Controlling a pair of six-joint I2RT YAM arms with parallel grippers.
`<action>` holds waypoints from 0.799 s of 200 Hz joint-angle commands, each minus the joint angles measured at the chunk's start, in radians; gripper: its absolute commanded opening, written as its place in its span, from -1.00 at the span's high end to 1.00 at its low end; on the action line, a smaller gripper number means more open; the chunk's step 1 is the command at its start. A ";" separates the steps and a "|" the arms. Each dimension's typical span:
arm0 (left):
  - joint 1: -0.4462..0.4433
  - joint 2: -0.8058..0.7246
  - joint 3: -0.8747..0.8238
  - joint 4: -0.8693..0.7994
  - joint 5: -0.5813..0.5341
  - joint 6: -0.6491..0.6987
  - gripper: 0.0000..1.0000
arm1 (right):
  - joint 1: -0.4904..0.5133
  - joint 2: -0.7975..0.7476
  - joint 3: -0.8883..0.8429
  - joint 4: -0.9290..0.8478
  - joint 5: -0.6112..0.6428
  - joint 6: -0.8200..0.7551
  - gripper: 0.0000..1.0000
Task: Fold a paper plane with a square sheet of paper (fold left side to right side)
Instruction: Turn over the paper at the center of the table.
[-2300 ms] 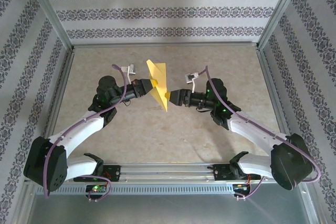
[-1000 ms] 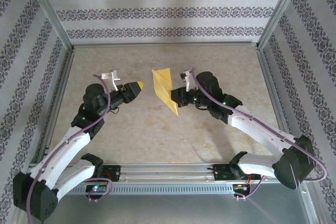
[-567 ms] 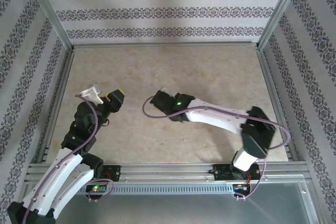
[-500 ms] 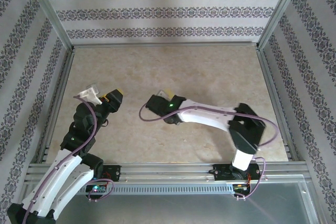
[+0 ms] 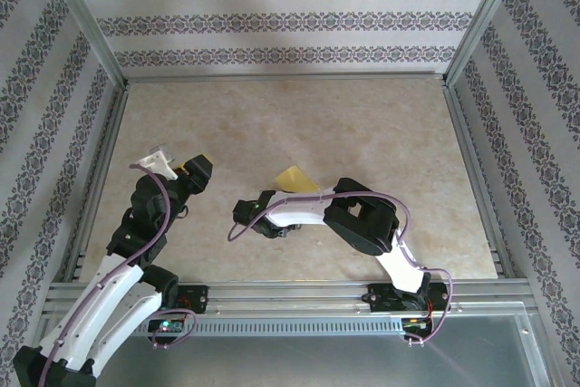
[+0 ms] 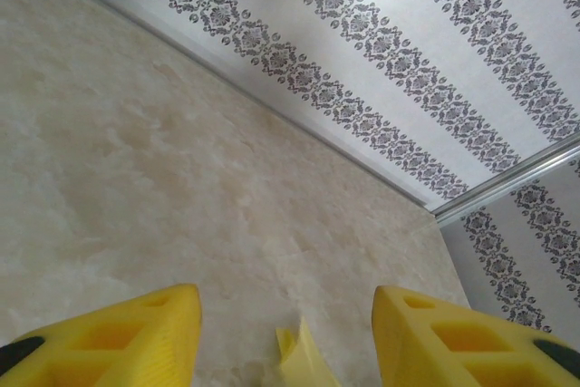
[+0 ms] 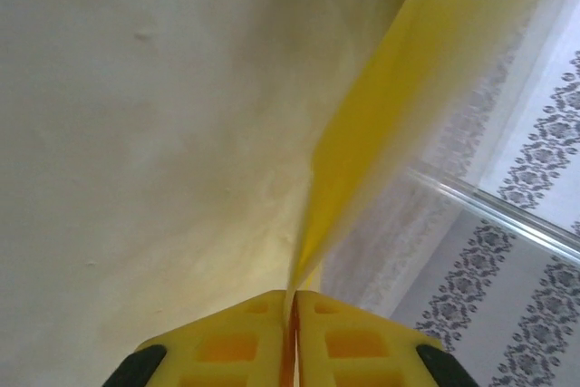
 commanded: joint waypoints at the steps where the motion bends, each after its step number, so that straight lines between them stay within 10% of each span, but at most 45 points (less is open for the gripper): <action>1: 0.014 0.002 -0.009 0.016 0.010 -0.011 -0.05 | 0.004 0.012 0.026 -0.030 -0.115 -0.001 0.62; 160: 0.024 0.216 0.019 0.111 0.195 -0.030 -0.18 | -0.175 -0.311 -0.061 0.124 -0.624 0.148 -0.26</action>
